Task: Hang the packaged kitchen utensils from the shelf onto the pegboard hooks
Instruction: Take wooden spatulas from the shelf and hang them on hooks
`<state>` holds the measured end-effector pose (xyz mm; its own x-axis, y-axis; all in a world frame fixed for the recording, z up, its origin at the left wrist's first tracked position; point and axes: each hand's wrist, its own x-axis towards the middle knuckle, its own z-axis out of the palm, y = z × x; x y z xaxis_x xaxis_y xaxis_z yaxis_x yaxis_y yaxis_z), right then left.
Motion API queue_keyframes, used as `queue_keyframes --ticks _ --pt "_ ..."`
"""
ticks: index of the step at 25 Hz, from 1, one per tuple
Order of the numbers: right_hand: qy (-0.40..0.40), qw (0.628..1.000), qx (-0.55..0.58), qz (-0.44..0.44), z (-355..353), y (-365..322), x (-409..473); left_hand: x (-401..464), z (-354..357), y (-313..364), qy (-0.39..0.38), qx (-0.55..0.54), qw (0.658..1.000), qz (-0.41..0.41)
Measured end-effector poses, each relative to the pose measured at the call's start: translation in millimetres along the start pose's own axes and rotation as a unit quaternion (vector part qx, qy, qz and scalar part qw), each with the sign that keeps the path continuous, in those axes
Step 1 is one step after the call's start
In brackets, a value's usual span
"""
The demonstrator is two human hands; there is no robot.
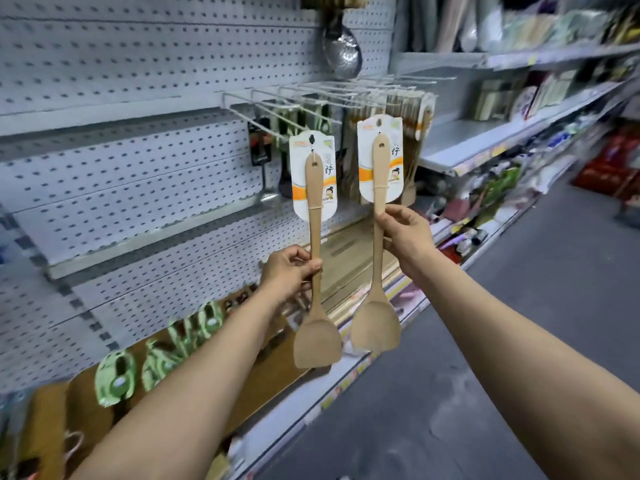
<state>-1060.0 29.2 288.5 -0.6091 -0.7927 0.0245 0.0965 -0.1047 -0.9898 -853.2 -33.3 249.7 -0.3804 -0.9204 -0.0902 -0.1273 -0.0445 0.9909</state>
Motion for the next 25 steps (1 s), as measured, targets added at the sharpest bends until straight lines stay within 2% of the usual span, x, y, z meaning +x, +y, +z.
queue_keyframes --ticks 5,11,17,25 --pt "0.021 1.000 -0.008 -0.002 -47.9 -17.5 123.7 107.1 76.4 30.7 -0.020 -0.016 1.000 -0.003" --pt "0.021 0.999 -0.026 0.004 -105.7 -10.7 227.4 186.5 151.6 46.6 -0.022 0.005 1.000 -0.002" --pt "-0.081 0.995 -0.042 0.045 -151.9 7.0 347.1 241.3 232.8 47.4 0.060 0.035 0.997 -0.013" --pt "-0.175 0.981 -0.057 0.067 -193.5 -14.4 434.7 270.1 323.4 56.8 0.154 0.020 0.986 -0.054"
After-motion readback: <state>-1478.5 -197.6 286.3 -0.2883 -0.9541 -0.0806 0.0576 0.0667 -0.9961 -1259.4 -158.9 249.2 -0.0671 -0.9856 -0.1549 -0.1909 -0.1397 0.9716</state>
